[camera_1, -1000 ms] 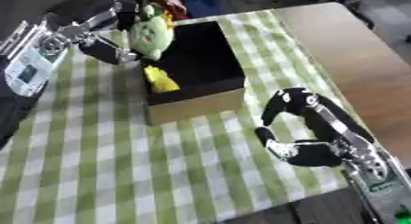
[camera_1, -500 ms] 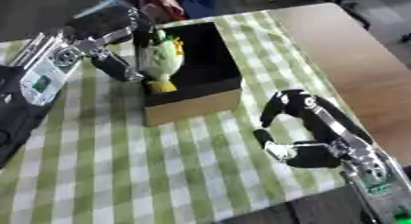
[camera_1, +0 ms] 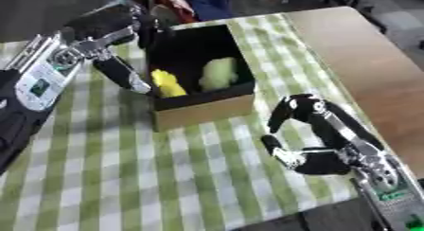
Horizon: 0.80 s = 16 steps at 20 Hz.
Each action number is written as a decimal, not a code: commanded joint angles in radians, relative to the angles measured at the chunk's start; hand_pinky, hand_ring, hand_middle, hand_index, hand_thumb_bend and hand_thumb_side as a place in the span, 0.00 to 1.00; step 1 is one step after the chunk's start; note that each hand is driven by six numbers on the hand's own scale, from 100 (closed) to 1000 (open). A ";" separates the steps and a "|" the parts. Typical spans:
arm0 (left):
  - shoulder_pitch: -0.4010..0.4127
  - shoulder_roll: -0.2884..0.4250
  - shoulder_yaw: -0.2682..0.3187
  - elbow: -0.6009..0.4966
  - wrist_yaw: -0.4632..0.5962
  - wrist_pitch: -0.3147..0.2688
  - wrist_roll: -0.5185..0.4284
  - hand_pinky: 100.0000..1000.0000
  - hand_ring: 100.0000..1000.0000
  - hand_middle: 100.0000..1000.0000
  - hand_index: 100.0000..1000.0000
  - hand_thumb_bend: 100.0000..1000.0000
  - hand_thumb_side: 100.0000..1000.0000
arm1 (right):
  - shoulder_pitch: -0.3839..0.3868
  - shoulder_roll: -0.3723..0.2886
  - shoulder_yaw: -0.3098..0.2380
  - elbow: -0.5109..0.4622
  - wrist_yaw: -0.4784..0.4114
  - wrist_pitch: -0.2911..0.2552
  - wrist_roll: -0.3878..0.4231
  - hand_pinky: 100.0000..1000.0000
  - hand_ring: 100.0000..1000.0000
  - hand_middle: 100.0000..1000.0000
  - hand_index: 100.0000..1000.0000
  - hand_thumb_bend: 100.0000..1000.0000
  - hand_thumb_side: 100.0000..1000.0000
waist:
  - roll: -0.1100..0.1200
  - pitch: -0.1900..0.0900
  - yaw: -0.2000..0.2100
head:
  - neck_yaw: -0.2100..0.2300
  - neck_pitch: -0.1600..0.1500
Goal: Pick up objects on the table and place them in the box.
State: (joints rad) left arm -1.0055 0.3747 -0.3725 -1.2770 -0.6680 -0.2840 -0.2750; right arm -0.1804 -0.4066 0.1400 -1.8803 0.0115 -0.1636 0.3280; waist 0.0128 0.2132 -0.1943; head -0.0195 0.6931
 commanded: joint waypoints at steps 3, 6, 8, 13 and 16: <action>0.032 0.104 0.037 -0.179 0.189 0.077 0.036 0.53 0.36 0.35 0.72 0.66 0.17 | 0.006 -0.008 -0.019 -0.008 -0.001 -0.002 -0.014 0.64 0.48 0.46 0.52 0.18 0.00 | -0.012 -0.023 0.037 | -0.018 0.004; 0.093 0.172 0.069 -0.305 0.301 0.126 0.049 0.53 0.36 0.35 0.71 0.64 0.15 | 0.013 -0.010 -0.026 -0.008 0.002 -0.003 -0.020 0.64 0.48 0.46 0.52 0.18 0.00 | -0.018 -0.024 0.062 | -0.027 0.008; 0.143 0.213 0.102 -0.387 0.364 0.161 0.069 0.53 0.36 0.35 0.69 0.64 0.14 | 0.016 -0.011 -0.031 -0.008 0.004 -0.003 -0.026 0.64 0.48 0.46 0.52 0.18 0.00 | -0.020 -0.024 0.079 | -0.030 0.010; 0.302 0.294 0.209 -0.558 0.489 0.232 0.148 0.53 0.36 0.35 0.68 0.62 0.12 | 0.018 -0.010 -0.044 -0.011 0.009 -0.002 -0.043 0.64 0.48 0.46 0.53 0.19 0.00 | -0.027 -0.018 0.124 | -0.034 0.017; 0.406 0.297 0.269 -0.618 0.527 0.264 0.204 0.53 0.36 0.35 0.67 0.61 0.12 | 0.016 -0.007 -0.054 -0.015 0.012 -0.002 -0.058 0.63 0.48 0.46 0.53 0.19 0.00 | -0.031 -0.012 0.144 | -0.031 0.019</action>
State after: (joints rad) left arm -0.5926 0.6419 -0.1399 -1.8555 -0.1626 -0.0320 -0.0944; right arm -0.1574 -0.4032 0.0994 -1.8798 0.0188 -0.1647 0.2784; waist -0.0195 0.2153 -0.0478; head -0.0507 0.7032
